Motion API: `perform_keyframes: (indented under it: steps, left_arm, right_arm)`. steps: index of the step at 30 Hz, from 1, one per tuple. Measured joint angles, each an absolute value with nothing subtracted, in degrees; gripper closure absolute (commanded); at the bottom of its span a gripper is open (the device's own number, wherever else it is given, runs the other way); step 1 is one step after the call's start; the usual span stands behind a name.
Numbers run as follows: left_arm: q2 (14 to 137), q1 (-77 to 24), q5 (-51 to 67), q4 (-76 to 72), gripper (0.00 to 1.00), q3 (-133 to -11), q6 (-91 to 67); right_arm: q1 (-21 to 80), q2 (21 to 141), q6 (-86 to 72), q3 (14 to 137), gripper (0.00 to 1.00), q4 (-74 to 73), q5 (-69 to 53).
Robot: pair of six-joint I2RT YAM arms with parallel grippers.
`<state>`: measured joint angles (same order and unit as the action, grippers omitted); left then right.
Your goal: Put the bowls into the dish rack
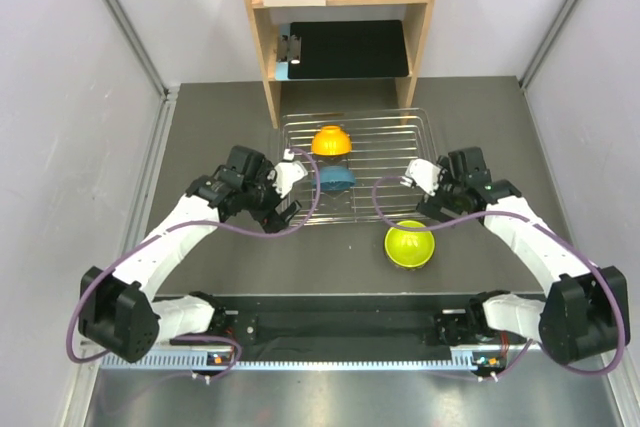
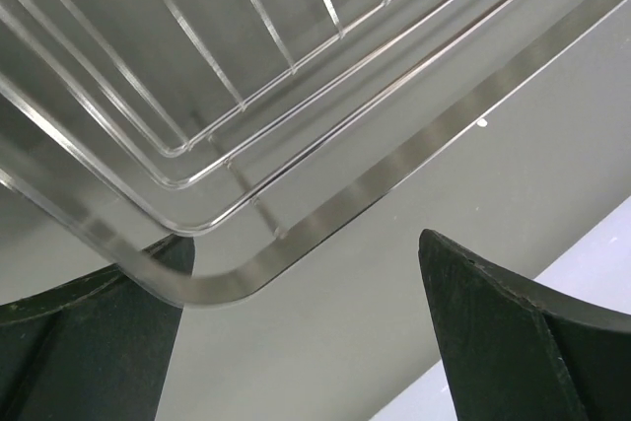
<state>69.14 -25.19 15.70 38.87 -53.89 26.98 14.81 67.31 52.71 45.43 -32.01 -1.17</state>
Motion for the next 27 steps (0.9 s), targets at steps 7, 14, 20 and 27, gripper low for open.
perform_keyframes:
  steps: [7, 14, 20, 27]
  left_arm:
    - [72.64, -25.69, 11.97, 35.09, 0.01, -53.71, 26.63]
    - [75.59, -25.96, 9.93, 33.58, 0.01, -53.71, 25.71]
    - [76.82, -26.04, 7.57, 32.88, 0.01, -53.93, 25.39]
    - [79.68, -26.09, 3.95, 32.62, 0.01, -55.61, 24.95]
  right_arm:
    - [14.81, 68.14, 51.24, 45.87, 0.03, -30.09, -0.86]
    - [14.76, 70.04, 50.46, 46.57, 0.03, -28.27, -0.67]
    - [14.74, 71.37, 49.65, 47.35, 0.02, -26.63, -0.69]
    - [14.72, 72.4, 48.34, 47.92, 0.02, -25.56, -1.61]
